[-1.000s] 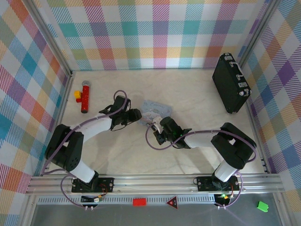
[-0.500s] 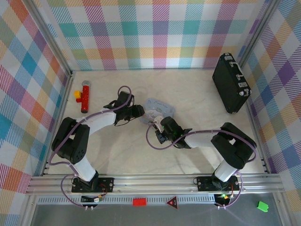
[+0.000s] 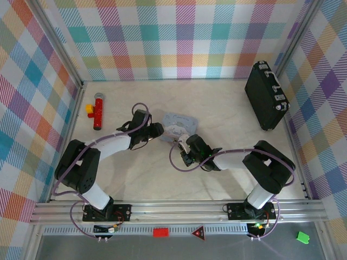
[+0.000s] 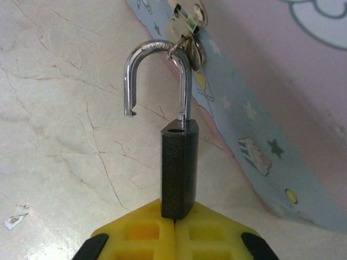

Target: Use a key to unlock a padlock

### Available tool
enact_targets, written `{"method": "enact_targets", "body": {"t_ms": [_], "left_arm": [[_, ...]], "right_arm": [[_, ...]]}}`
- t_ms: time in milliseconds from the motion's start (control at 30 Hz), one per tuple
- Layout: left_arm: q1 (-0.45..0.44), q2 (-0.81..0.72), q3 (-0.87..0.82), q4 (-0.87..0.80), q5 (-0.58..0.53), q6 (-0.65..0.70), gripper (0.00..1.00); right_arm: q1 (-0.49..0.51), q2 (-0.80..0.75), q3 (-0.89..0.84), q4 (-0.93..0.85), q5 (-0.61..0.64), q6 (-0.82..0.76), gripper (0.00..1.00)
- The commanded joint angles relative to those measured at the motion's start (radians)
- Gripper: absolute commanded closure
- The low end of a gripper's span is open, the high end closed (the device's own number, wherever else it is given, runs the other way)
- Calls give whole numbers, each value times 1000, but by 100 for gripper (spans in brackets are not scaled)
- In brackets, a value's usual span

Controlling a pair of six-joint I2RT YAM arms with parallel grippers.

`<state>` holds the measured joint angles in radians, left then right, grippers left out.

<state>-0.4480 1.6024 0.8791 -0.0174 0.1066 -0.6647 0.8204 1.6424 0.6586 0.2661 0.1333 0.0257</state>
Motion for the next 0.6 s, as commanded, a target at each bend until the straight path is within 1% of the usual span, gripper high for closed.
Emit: {"method": "enact_targets", "body": {"t_ms": [0,167,300,400,567], "left_arm": [[25,-2,-96,-204,-87,-19,55],[11,-79,-156,-202,-71,-56,56],[-49,-116,-163,-209,-68,-83,57],[-84,-138,-165,-217,-82,-107,58],[-110,-150,-159,-214,-88,-124,58]], "right_arm": [[-22,29,42,-56,-35,38,100],[-46,72,125,-101,-54,101,100],[-48,98,169,-120,-78,162,100],[-55,99,177,-112,-96,232,100],[-68,113,175,-84,-138,366,100]]}}
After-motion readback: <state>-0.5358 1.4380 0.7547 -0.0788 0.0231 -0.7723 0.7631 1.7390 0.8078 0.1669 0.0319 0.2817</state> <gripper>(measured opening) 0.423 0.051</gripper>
